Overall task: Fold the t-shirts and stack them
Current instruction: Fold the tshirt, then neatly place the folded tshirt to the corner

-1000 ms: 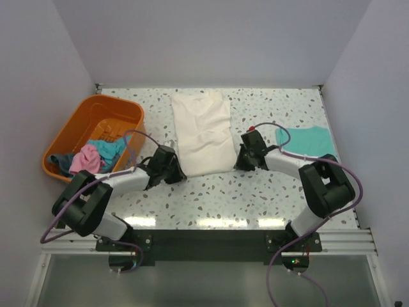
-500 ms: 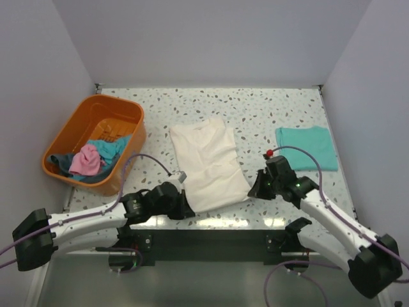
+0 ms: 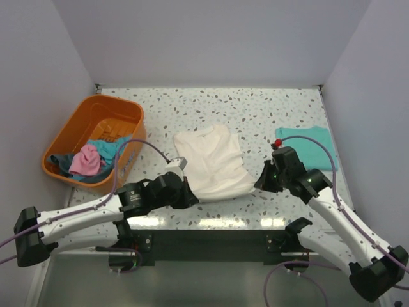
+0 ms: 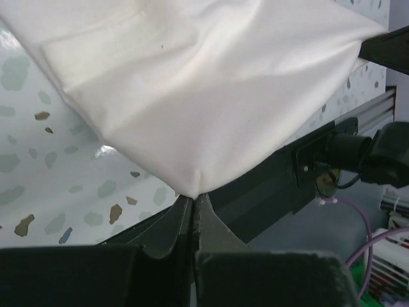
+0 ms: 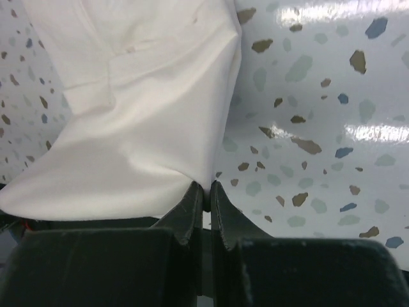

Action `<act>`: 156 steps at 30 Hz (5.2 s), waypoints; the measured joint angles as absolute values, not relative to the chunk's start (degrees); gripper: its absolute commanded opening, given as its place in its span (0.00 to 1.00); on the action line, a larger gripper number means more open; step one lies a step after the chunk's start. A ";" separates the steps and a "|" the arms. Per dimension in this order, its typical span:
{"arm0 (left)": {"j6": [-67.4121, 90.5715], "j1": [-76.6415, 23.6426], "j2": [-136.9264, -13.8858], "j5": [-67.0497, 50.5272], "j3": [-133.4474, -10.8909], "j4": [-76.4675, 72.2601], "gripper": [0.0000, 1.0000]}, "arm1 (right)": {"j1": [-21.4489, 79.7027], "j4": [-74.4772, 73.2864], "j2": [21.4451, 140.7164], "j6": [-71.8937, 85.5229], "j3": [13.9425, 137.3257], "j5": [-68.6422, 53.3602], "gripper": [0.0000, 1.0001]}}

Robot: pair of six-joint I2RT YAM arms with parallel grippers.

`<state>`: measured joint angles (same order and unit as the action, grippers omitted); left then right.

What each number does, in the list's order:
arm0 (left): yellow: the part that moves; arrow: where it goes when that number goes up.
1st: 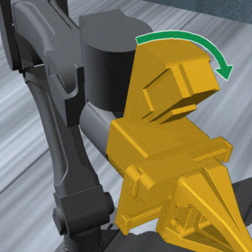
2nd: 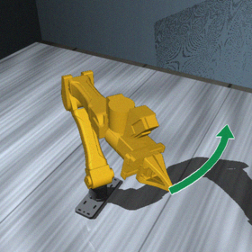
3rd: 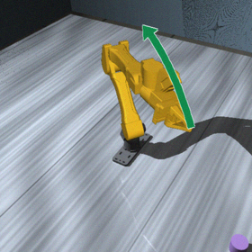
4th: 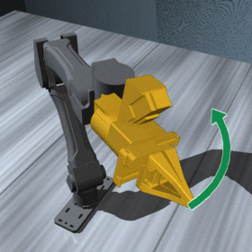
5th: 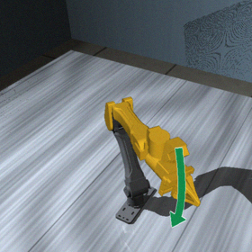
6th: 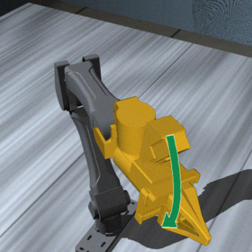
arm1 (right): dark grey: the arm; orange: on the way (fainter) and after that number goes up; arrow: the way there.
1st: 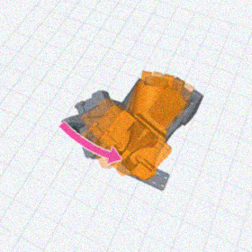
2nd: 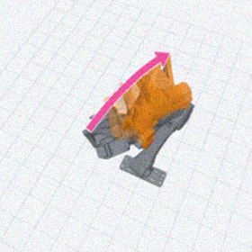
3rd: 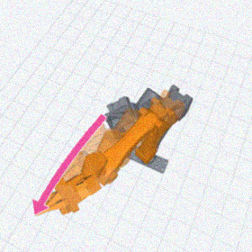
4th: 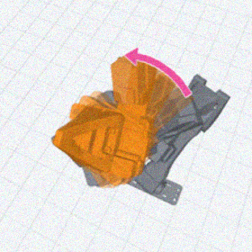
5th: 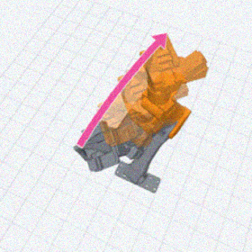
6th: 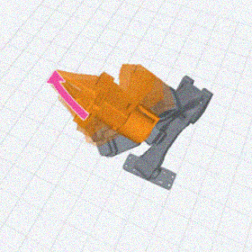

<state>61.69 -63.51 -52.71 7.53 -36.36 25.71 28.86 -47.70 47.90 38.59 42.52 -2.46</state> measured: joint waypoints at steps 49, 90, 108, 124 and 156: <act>41.08 -21.30 -103.46 6.28 -74.06 23.86 1.00 | 23.44 -35.94 126.17 30.39 109.12 2.35 0.98; 39.86 -20.32 -60.14 3.88 -40.82 25.74 1.00 | 22.96 -23.55 119.46 10.22 85.41 -5.69 0.38; 39.66 -20.32 -53.67 9.15 -38.65 31.57 1.00 | 24.73 -31.73 107.81 11.99 78.06 13.32 0.00; 37.78 -20.32 -57.32 8.45 -39.29 32.21 1.00 | 11.88 -45.60 91.85 -2.57 78.67 30.55 0.00; 36.34 -19.86 -59.66 6.37 -39.29 30.96 1.00 | -9.17 -48.36 106.72 -3.84 92.64 45.32 0.52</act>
<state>36.34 -19.86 -59.66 6.37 -39.29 30.96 -9.17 -48.36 106.72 -3.84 92.64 45.32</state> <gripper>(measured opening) 0.997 0.278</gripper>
